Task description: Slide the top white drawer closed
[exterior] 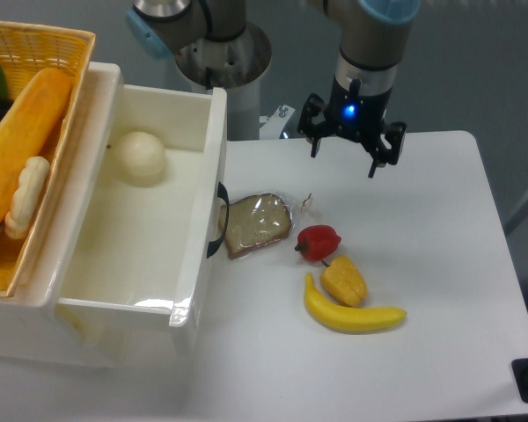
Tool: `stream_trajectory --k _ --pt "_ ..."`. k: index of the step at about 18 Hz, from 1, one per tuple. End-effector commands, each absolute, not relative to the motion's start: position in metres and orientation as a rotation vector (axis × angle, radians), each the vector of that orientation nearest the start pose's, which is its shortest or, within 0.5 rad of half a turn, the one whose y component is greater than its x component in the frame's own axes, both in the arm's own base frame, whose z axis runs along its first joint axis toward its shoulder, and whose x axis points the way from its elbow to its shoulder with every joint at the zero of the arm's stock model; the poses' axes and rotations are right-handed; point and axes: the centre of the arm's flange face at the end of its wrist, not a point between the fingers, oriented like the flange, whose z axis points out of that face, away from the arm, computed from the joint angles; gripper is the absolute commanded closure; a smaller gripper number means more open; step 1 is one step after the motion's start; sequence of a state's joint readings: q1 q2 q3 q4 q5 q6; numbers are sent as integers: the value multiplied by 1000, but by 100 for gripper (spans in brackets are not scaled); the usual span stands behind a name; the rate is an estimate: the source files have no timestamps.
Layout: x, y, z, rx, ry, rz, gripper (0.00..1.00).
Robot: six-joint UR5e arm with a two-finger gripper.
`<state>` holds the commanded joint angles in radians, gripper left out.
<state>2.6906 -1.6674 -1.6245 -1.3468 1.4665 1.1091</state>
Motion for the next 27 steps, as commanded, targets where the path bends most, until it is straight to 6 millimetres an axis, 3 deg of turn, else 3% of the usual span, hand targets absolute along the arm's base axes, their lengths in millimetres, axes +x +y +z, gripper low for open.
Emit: stream_trajectory --k 5,12,21,27 --pt "-419 365 434 -3015 -6 32 0" --pt "-430 354 426 -3014 -178 -2 0" --pt "-428 358 393 -3043 -248 -84 0" --pt "-423 382 352 -3080 -284 -197 0"
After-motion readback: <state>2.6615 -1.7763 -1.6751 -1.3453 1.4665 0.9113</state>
